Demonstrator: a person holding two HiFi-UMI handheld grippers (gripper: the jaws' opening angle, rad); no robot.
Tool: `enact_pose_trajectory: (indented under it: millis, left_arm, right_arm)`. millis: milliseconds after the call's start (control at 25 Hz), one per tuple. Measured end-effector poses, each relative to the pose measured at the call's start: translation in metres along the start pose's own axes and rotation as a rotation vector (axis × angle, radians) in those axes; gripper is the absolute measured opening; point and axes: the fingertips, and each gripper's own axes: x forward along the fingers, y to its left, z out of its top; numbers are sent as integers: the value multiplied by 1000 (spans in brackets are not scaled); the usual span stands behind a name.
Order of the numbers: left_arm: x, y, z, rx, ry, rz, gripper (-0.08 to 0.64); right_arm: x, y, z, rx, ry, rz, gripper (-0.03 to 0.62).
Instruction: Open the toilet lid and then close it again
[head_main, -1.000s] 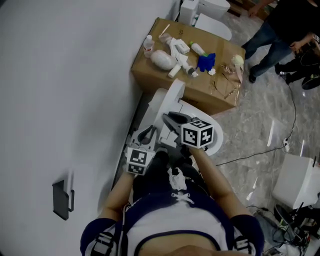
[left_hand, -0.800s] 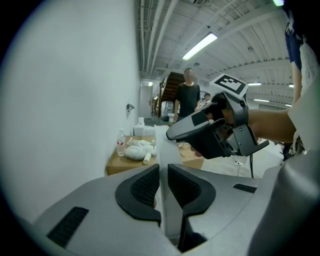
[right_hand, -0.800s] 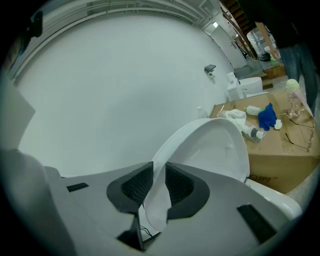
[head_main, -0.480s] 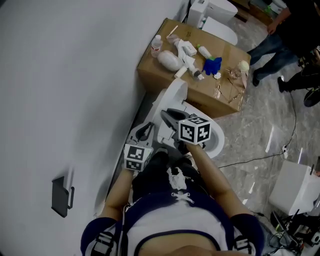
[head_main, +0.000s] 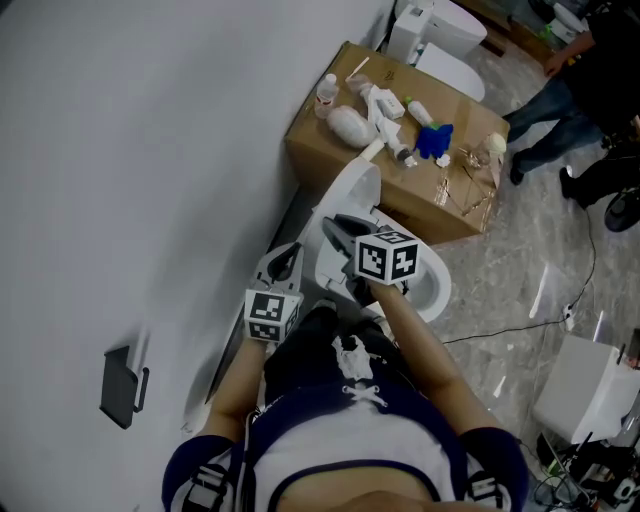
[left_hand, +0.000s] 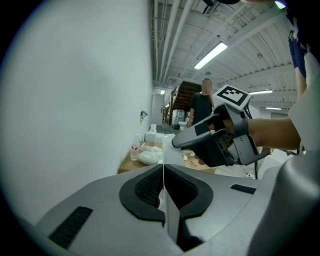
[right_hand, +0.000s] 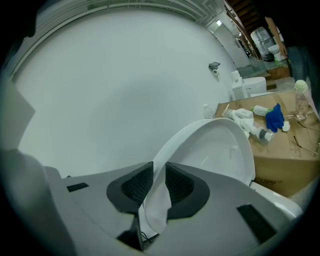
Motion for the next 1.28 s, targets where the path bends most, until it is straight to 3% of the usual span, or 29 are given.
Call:
enact_pose_trajectory:
  millis: [240, 480, 600, 720, 880, 1000, 1280]
  left_arm:
    - [-4, 18, 17, -42, -74, 76, 9]
    - [-8, 23, 37, -25, -131, 122, 8]
    - [-9, 25, 43, -30, -153, 146, 8]
    - [-10, 23, 47, -10, -169, 155, 8]
    - [-14, 18, 52, -10, -189, 144, 8]
    - [-18, 17, 54, -29, -209, 135, 8]
    - [-21, 11, 49, -42, -212, 125, 6]
  right_arm:
    - [7, 3, 1, -22, -22, -7, 72]
    - [6, 5, 2, -72, -50, -41, 72]
    - [4, 6, 0, -156, -68, -83, 149]
    - [-8, 6, 1, -190, -140, -141, 175]
    - [-37, 5, 8, -268, -314, -253, 175]
    - [-52, 12, 8, -350, -399, -257, 41]
    - [-54, 24, -4, -426, -363, -214, 9]
